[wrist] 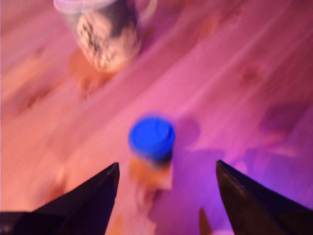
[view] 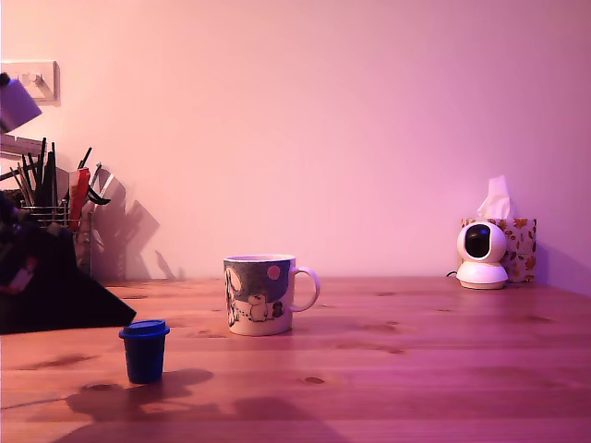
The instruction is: Pick up the coffee capsules on the table and drop them inside the coffee cup
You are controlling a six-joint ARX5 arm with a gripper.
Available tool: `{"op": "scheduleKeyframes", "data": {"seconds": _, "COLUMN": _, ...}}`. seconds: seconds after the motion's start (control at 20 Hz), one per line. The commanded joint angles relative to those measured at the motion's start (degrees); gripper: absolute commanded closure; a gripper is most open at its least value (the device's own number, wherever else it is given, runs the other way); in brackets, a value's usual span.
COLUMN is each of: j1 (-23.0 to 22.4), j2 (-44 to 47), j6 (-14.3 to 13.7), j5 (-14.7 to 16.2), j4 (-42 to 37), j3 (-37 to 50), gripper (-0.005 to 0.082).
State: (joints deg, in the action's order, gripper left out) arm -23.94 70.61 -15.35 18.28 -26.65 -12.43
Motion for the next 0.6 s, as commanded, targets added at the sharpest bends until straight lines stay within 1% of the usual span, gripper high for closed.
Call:
{"op": "scheduleKeyframes", "data": {"seconds": 0.0, "j1": 1.01, "j2": 2.05, "j6": -0.11, "j5": 1.46, "j4": -2.38, "j3": -0.11, "gripper": 0.0198}}
{"op": "scheduleKeyframes", "data": {"seconds": 0.2, "j1": 2.80, "j2": 6.45, "j6": -0.09, "j5": 5.31, "j4": -7.61, "j3": 0.00, "gripper": 0.0198}}
{"op": "scheduleKeyframes", "data": {"seconds": 0.3, "j1": 3.61, "j2": 8.81, "j6": -0.15, "j5": 6.62, "j4": -9.46, "j3": 0.07, "gripper": 0.0198}}
{"op": "scheduleKeyframes", "data": {"seconds": 0.45, "j1": 4.50, "j2": 12.15, "j6": -1.20, "j5": 8.13, "j4": -13.55, "j3": 0.09, "gripper": 0.0198}}
{"op": "scheduleKeyframes", "data": {"seconds": 0.55, "j1": 5.14, "j2": 14.34, "j6": -1.20, "j5": 9.31, "j4": -15.65, "j3": 0.09, "gripper": 0.0198}}
